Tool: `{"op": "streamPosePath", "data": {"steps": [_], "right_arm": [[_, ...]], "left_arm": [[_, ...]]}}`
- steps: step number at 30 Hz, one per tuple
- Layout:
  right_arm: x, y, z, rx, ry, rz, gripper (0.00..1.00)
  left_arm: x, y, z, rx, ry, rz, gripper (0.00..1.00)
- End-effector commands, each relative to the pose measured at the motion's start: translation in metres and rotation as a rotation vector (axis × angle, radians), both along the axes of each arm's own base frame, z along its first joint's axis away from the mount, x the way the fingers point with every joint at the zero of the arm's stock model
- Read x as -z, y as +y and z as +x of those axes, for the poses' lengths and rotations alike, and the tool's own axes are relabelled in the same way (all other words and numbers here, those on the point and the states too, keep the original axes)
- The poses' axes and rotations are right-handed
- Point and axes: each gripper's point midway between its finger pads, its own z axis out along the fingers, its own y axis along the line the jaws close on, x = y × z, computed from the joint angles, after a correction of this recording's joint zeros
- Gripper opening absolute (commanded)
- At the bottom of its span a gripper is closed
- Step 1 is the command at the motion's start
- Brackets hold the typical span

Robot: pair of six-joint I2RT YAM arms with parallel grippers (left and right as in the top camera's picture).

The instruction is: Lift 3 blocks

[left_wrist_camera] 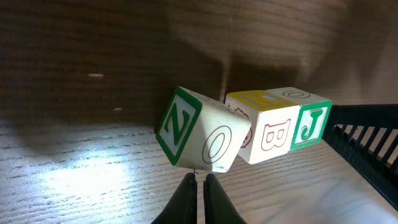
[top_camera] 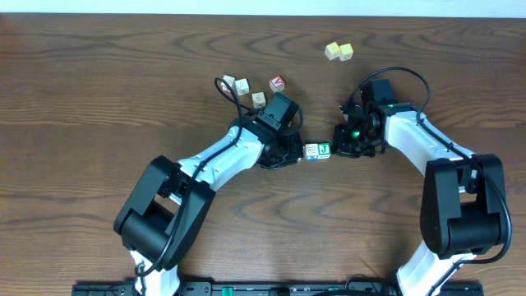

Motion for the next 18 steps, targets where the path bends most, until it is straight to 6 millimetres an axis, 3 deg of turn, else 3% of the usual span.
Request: {"op": "streamPosePath", "data": {"steps": [1, 6, 18], "right_arm": [[-0.0017, 0.0034, -0.0009, 0.002, 0.003, 0.009, 0.01], [-0.0017, 0.0034, -0.0009, 0.002, 0.003, 0.009, 0.01], [-0.0016, 0.0033, -0.0018, 0.003, 0.007, 0.009, 0.01]], "left_arm": [[0.0042, -0.0006, -0.0047, 0.001, 0.009, 0.016, 0.07], [0.0054, -0.0071, -0.0119, 0.017, 0.005, 0.028, 0.07], [0.0057, -0.0060, -0.0046, -0.005, -0.032, 0.049, 0.07]]}}
